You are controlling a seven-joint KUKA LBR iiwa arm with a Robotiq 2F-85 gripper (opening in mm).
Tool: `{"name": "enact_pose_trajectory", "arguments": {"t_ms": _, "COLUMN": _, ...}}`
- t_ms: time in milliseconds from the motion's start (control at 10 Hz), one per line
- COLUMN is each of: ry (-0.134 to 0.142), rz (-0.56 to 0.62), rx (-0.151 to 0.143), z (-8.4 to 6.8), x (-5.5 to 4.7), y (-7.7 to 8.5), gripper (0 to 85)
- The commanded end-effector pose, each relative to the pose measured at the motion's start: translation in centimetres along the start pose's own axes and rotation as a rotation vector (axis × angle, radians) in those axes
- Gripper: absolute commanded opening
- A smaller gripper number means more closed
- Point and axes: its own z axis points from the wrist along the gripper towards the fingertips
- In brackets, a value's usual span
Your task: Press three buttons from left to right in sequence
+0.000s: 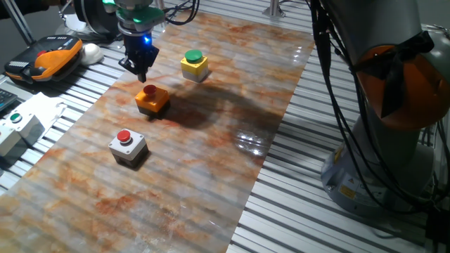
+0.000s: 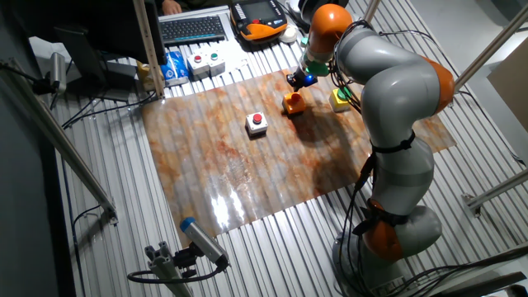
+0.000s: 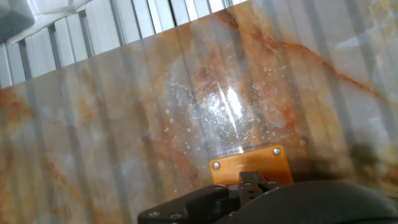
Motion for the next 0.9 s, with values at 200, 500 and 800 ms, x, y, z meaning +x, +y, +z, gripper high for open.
{"name": "enact_pose_trajectory", "arguments": {"t_ms": 200, "ry": -0.003, "rz": 0.001, "rx": -0.001, "z": 0.0, "x": 0.4, "y": 0.0, "gripper": 0.0}}
{"name": "enact_pose_trajectory", "arguments": {"t_ms": 500, "ry": -0.001, "rz": 0.000, "rx": -0.005, "z": 0.1, "x": 0.9, "y": 0.0, "gripper": 0.0}}
{"name": "enact_pose_trajectory", "arguments": {"t_ms": 800, "ry": 0.000, "rz": -0.001, "rx": -0.006, "z": 0.1, "x": 1.1, "y": 0.0, "gripper": 0.0}}
